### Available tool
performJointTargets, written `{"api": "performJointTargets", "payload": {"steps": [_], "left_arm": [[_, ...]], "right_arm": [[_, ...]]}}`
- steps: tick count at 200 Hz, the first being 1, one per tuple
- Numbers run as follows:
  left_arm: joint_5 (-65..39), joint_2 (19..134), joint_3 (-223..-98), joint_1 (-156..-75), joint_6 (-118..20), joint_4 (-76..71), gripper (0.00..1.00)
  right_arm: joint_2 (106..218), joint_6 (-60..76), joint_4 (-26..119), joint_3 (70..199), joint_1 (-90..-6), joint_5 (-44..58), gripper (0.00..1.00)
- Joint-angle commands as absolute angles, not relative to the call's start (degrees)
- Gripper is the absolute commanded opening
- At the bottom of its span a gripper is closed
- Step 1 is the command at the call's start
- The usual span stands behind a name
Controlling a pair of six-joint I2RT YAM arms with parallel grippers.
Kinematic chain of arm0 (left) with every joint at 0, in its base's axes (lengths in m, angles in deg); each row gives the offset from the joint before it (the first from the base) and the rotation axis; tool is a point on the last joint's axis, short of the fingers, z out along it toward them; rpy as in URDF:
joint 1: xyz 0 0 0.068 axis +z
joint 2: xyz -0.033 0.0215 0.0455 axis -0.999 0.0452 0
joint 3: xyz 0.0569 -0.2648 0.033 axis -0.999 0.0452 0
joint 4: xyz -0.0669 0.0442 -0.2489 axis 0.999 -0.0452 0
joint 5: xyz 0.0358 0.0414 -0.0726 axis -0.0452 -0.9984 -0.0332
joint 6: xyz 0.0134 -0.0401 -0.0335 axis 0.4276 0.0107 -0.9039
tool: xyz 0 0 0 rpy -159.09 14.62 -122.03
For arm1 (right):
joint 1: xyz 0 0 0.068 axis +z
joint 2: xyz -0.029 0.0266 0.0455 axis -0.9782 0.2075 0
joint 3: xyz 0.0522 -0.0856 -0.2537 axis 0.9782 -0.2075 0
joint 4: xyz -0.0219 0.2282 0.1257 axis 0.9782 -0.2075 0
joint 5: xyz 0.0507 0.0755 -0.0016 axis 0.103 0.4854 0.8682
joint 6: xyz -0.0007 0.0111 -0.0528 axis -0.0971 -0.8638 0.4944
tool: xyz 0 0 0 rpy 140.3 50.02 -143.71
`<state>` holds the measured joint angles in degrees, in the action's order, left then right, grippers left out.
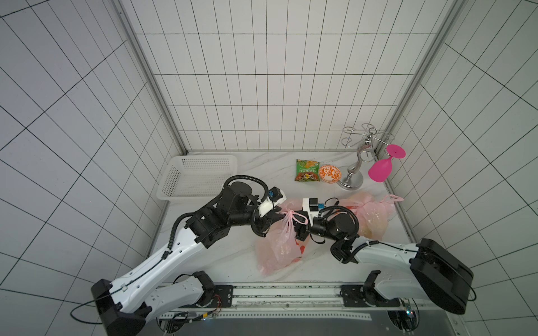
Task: Place the banana into a plastic bag & tie a knot
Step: Cross the plastic bag at the center of the board.
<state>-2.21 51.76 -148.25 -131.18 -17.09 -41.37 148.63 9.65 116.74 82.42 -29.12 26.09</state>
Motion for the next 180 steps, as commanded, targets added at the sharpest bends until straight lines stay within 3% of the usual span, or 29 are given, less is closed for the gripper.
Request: {"api": "performJointTargets", "payload": {"steps": [1,55,70,77,117,130,161,180], "left_arm": [[-1.03,52.12,-150.12,-131.20,-15.75,-40.77,0.30],[0.62,52.82,-149.77,-131.18,-15.71,-41.24,0.17],[0.82,52.93,-149.60,-131.24,-15.77,-41.31,0.10],[0.68,52.93,-149.55,-131.26,-15.96,-41.35,0.00],[-0.11,52.79,-149.42,-131.38,-16.47,-41.10,0.00],[-1.51,52.39,-149.09,-131.36,-16.88,-40.53,0.00],[-5.57,50.99,-148.24,-131.27,-17.83,-39.18,0.00],[-8.56,49.77,-147.54,-131.27,-18.24,-38.30,0.00]], "right_arm": [[149.17,10.57,119.21,84.31,-28.45,27.78,0.00],[149.11,10.66,119.07,84.43,-28.37,27.62,0.00],[148.97,10.65,119.00,84.42,-28.41,27.39,0.00],[149.02,10.57,118.93,84.46,-28.37,27.36,0.00],[148.07,10.57,117.88,84.11,-28.50,25.82,0.00],[147.41,10.74,116.68,84.10,-28.46,25.50,0.08],[144.22,10.79,114.12,81.59,-28.54,21.07,0.42],[140.65,11.25,110.99,78.60,-28.72,17.76,0.52]]}}
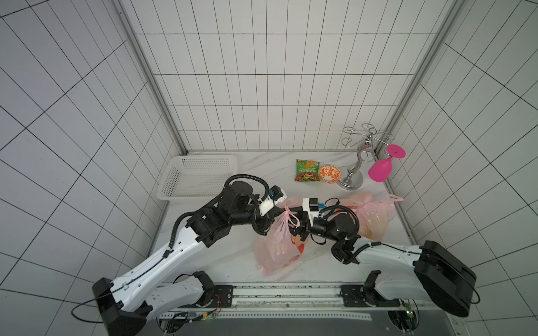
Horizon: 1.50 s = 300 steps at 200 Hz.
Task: Place the banana into a plastic bag & tie a knot
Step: Cross the plastic bag at the center of the board, then tie the plastic bag at the center of the board.
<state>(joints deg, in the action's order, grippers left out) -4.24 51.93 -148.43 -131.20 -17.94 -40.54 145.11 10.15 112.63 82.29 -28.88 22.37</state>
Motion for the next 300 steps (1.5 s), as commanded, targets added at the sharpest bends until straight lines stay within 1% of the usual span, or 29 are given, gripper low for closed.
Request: {"api": "performJointTargets", "payload": {"steps": [1,36,75,100,119,140,182,219,253,283,300], "left_arm": [[-8.78,49.77,-147.51,-131.27,-18.30,-38.24,0.00],[-10.87,47.70,-146.48,-131.28,-18.71,-36.91,0.00],[-11.90,47.65,-146.08,-131.95,-18.59,-36.51,0.00],[-13.61,48.27,-146.16,-133.30,-18.00,-37.09,0.00],[-14.09,48.59,-146.17,-133.99,-18.01,-37.13,0.00],[-13.83,48.69,-146.17,-134.34,-17.92,-37.20,0.00],[-14.12,49.16,-146.04,-135.74,-17.31,-38.10,0.00],[-14.80,50.47,-146.08,-136.35,-17.39,-38.71,0.00],[-14.35,50.74,-145.90,-136.80,-17.28,-38.81,0.00],[-14.11,50.67,-145.90,-137.13,-17.31,-38.80,0.00],[-14.00,50.69,-145.90,-137.24,-17.38,-38.80,0.00]], "right_arm": [[140.30,11.30,110.90,78.41,-28.72,17.63,0.52],[130.11,11.89,102.04,71.96,-28.81,12.25,0.63],[115.42,9.82,89.43,72.09,-28.25,9.98,0.67],[110.11,9.60,83.36,75.70,-26.76,6.78,0.68],[109.87,9.45,82.06,78.25,-26.31,6.06,0.69],[113.02,9.34,81.71,80.51,-25.87,6.46,0.69],[116.26,9.51,85.22,82.95,-24.23,5.90,0.69],[116.49,9.33,87.17,83.49,-23.95,5.70,0.68],[116.71,9.76,86.92,83.99,-23.83,4.71,0.62],[118.16,9.86,86.27,84.14,-23.80,5.09,0.48],[118.51,9.86,86.73,84.12,-23.81,5.80,0.34]]}}
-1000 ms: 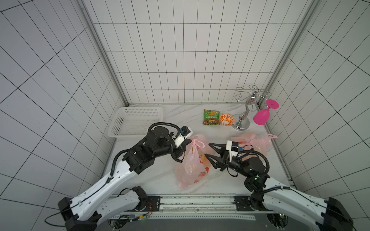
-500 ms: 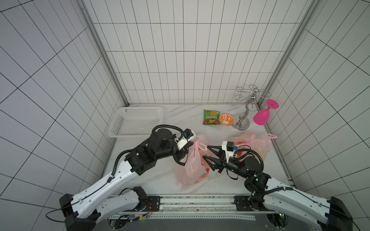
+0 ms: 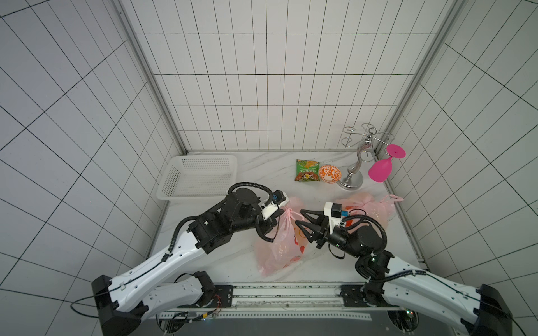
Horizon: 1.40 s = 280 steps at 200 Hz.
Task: Place the banana into a plastic bag & tie a knot
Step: Tie the plastic bag at the center of the board.
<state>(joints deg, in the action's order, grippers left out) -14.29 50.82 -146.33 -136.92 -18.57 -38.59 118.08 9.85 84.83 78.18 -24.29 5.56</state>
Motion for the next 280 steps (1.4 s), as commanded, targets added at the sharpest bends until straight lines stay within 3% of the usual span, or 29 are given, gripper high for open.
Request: {"api": "performJointTargets", "payload": {"steps": [1,27,48,232,280], "left_arm": [[-14.01,50.67,-145.95,-137.24,-17.39,-38.76,0.00],[-16.99,50.37,-145.85,-137.33,-17.73,-38.71,0.00],[-21.42,49.32,-145.32,-137.16,-18.63,-37.86,0.00],[-40.76,54.33,-145.47,-133.38,-27.33,-37.22,0.00],[-45.90,56.15,-143.03,-133.33,-34.30,-33.66,0.00]], "right_arm": [[118.51,9.82,86.73,84.12,-23.80,5.84,0.33],[118.81,10.20,84.53,84.34,-23.80,4.18,0.09],[118.79,10.80,80.41,83.16,-23.85,-0.22,0.00],[116.42,7.76,62.92,77.35,-23.36,-20.38,0.00],[120.50,5.89,60.83,77.16,-23.36,-20.11,0.00]]}}
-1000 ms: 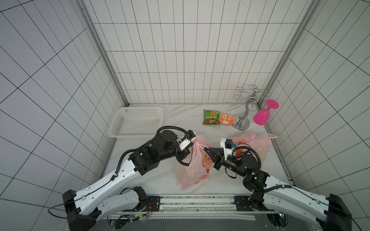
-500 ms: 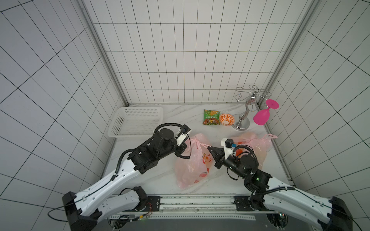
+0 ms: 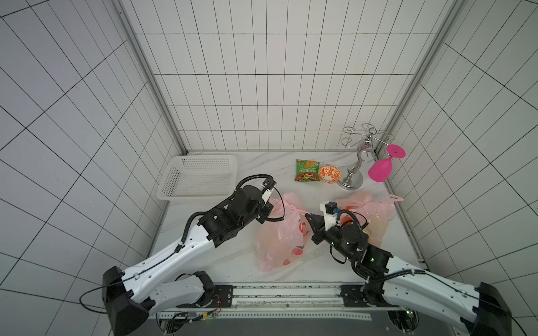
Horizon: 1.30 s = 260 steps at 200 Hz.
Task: Place the banana into a plastic bag & tie a knot
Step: Tie the plastic bag at the center of the board.
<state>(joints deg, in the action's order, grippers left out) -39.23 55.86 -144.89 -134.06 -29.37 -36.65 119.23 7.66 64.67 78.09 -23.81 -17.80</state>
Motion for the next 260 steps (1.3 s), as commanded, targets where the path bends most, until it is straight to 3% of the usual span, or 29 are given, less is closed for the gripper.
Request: {"api": "performJointTargets", "payload": {"steps": [1,99,142,260], "left_arm": [[-46.13,56.17,-142.89,-133.35,-34.42,-33.50,0.00],[-47.32,55.86,-133.42,-124.21,-46.13,-25.51,0.00],[-42.06,53.79,-129.73,-118.26,-47.99,-21.50,0.00],[-40.57,51.27,-124.09,-111.84,-53.25,-20.76,0.00]], "right_arm": [[120.56,5.86,60.82,77.12,-23.36,-20.08,0.00],[123.08,1.44,58.50,74.87,-23.39,-25.32,0.00],[124.76,1.49,57.87,74.91,-23.46,-25.86,0.00],[127.11,-1.01,55.01,74.79,-27.03,-28.56,0.00]]}}
